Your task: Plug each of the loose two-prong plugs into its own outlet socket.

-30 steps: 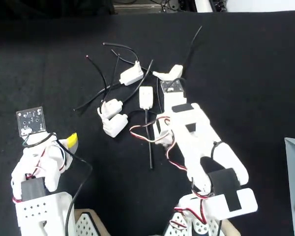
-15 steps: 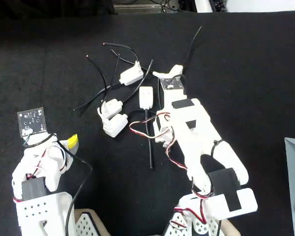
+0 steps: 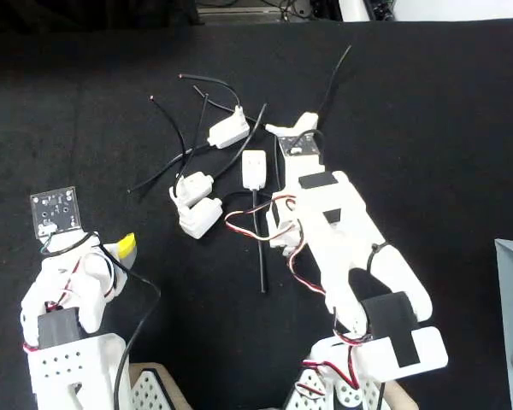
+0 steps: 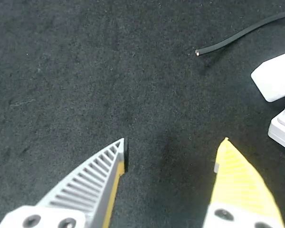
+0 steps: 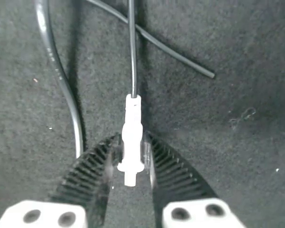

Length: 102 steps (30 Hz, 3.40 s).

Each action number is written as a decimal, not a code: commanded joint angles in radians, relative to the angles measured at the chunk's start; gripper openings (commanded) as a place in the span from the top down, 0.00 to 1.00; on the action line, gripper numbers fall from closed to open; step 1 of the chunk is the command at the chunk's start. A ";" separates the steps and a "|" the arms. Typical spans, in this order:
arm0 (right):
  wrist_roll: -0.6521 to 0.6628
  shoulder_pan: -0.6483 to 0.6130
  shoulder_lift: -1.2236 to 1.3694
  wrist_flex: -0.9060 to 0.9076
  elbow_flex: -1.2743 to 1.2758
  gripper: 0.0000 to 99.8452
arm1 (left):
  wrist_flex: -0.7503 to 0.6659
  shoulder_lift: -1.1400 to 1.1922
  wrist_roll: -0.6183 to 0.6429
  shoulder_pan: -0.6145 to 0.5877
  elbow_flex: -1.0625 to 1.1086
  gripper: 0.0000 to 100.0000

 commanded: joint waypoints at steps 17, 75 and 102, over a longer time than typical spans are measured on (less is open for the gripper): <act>0.008 -0.011 0.013 0.008 0.008 0.98 | -0.008 -0.008 -0.012 -0.008 -0.010 0.70; 0.230 -0.535 -1.148 0.026 0.355 0.99 | -0.081 -0.008 -0.003 0.415 -0.213 0.70; 0.127 -0.250 -1.150 -0.075 0.401 0.99 | 0.098 0.002 -0.003 0.568 -0.367 0.70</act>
